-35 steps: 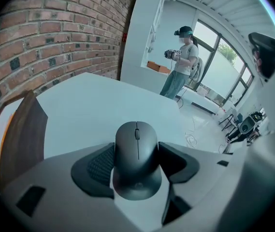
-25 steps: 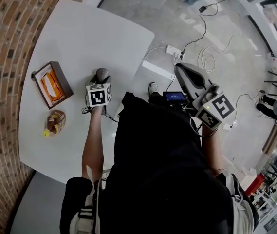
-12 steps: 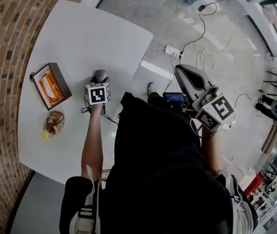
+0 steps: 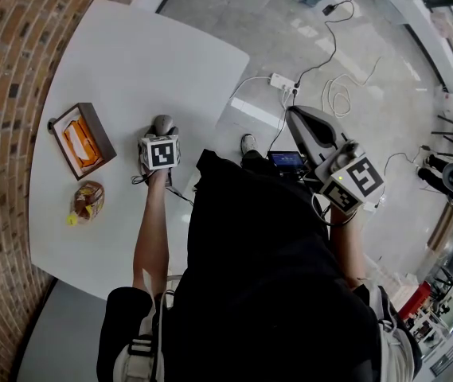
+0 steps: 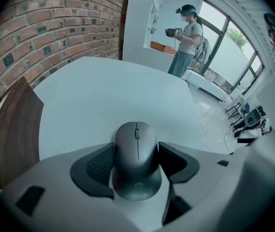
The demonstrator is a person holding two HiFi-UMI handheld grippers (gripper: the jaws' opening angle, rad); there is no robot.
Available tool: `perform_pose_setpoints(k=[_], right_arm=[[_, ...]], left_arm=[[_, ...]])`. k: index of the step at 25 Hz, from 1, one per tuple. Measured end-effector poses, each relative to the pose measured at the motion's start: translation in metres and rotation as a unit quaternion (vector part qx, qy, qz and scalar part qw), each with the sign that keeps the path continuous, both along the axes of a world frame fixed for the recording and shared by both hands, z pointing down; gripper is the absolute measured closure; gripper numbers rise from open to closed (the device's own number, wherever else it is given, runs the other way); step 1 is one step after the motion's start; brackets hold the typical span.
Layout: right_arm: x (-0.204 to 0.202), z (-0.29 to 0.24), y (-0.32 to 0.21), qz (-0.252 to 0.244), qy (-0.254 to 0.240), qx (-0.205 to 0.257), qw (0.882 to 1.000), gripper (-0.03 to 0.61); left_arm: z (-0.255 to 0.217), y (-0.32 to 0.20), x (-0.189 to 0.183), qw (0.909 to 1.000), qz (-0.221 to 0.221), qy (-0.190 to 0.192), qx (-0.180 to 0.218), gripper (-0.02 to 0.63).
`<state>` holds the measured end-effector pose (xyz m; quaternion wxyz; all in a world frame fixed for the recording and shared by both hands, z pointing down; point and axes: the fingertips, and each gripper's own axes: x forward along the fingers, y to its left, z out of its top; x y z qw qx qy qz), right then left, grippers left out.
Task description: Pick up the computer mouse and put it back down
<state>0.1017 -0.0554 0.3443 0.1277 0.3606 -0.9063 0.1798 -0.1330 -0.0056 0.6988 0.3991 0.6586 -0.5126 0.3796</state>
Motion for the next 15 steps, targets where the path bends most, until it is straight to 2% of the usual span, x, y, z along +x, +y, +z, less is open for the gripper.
perform_pose_setpoints(k=[15], right_arm=[[-0.005,-0.0007,0.0011,-0.01,-0.005,0.001,1.0,0.56]], left_arm=[[-0.0007,0.0001,0.0004,0.9997,0.013,-0.02,0.002,0.313]])
